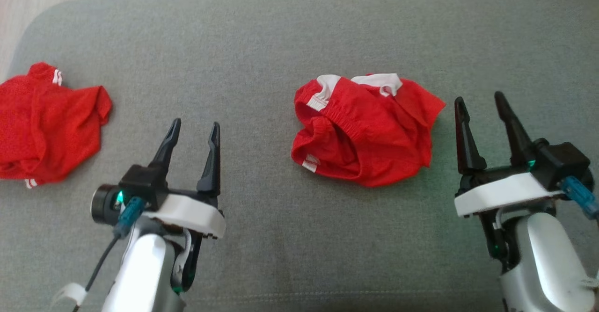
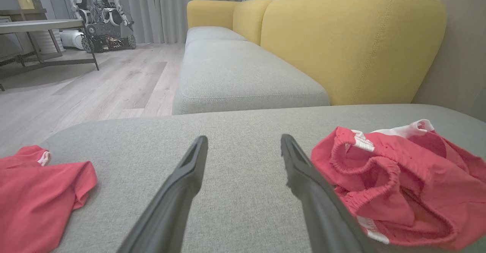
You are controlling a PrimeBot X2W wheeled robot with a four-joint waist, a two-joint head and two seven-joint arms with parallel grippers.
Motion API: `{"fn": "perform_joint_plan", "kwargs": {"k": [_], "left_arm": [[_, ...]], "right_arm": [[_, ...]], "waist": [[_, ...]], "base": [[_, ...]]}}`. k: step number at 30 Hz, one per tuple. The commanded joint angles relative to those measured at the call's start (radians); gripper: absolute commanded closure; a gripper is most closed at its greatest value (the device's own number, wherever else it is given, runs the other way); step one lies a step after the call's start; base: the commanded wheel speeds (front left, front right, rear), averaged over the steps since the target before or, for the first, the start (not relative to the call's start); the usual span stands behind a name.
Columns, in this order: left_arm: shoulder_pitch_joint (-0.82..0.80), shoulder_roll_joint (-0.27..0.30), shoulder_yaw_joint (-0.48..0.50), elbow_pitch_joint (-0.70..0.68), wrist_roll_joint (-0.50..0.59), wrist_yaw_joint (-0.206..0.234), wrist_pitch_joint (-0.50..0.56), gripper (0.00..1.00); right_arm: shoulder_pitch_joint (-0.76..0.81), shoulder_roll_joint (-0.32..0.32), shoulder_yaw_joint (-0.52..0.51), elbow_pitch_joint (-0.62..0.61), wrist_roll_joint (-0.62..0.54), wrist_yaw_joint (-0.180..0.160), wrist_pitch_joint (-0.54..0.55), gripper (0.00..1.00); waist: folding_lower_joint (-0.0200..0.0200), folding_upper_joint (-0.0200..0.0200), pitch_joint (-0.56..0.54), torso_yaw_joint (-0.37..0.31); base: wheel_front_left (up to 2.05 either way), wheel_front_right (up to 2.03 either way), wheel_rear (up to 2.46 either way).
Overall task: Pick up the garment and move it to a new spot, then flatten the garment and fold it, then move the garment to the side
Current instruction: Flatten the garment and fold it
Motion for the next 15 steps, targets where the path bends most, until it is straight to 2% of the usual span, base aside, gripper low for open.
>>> {"fn": "perform_joint_plan", "kwargs": {"k": [1, 6, 15], "left_arm": [[-0.008, 0.019, 0.041, -0.030, 0.011, 0.006, -0.012, 0.00], [0.018, 0.023, 0.041, -0.026, 0.011, 0.010, -0.012, 0.00], [0.052, 0.033, 0.050, -0.028, 0.000, 0.022, -0.012, 0.00]], "right_arm": [[0.005, 0.006, 0.020, -0.054, -0.023, -0.001, 0.005, 0.00], [0.050, 0.012, 0.021, -0.096, -0.059, -0.001, 0.017, 0.00], [0.113, 0.022, 0.026, -0.133, -0.056, -0.001, 0.046, 0.00]], "waist": [[0.0000, 0.0000, -0.014, -0.006], [0.0000, 0.0000, -0.041, -0.012], [0.0000, 0.0000, -0.061, -0.023]], "base": [[0.00, 0.00, 0.00], [0.00, 0.00, 0.00], [0.00, 0.00, 0.00]]}}
